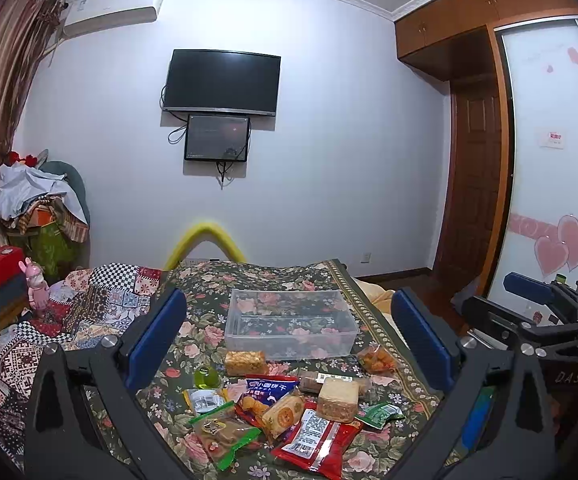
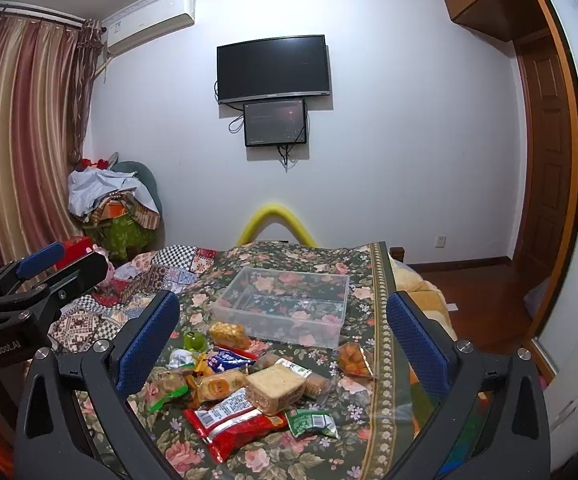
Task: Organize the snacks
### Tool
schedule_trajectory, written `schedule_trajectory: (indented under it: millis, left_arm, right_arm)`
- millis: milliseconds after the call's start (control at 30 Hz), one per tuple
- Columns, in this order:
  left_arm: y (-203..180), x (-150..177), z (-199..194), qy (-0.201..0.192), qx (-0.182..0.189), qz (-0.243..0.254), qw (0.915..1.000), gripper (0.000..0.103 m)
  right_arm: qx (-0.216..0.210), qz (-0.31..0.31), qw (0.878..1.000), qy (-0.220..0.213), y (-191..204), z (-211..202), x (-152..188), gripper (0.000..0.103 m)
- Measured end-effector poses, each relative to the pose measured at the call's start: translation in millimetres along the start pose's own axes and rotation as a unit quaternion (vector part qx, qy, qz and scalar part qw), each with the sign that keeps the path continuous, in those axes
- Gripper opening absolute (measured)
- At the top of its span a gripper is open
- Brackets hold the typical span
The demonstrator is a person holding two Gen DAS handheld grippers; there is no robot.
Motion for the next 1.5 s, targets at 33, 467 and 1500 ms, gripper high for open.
schedule_trajectory:
  millis: [33, 467, 1500]
  left_arm:
    - [-0.4, 0.5, 0.1, 0.000, 0.000, 0.000, 1.0000, 0.103]
    - [-0.9, 0.7, -1.4, -0.001, 0.001, -0.001, 1.0000, 0.103]
    - [-0.2, 0.4, -3.0, -0.003, 0.003, -0.004, 1.0000, 0.103]
  right_arm:
    - [0.000, 0.000, 1.000, 0.000, 0.1, 0.0, -0.2, 0.103]
    - [0.001, 0.005, 1.000, -0.006, -3.6, -3.9, -4.8, 0.103]
    - [0.002, 0.007, 1.000, -0.009, -3.3, -6.2, -7.5, 0.103]
Point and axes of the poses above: each gripper's, at about its wrist camera, not at the fingertips, and z roughly the way its jaws point, y to its left, x to its underside, the point moved 9 cm from there along z, roughly the way its jaws point, and after that the axes turned 13 degrees about -z, right-handed, at the moved point
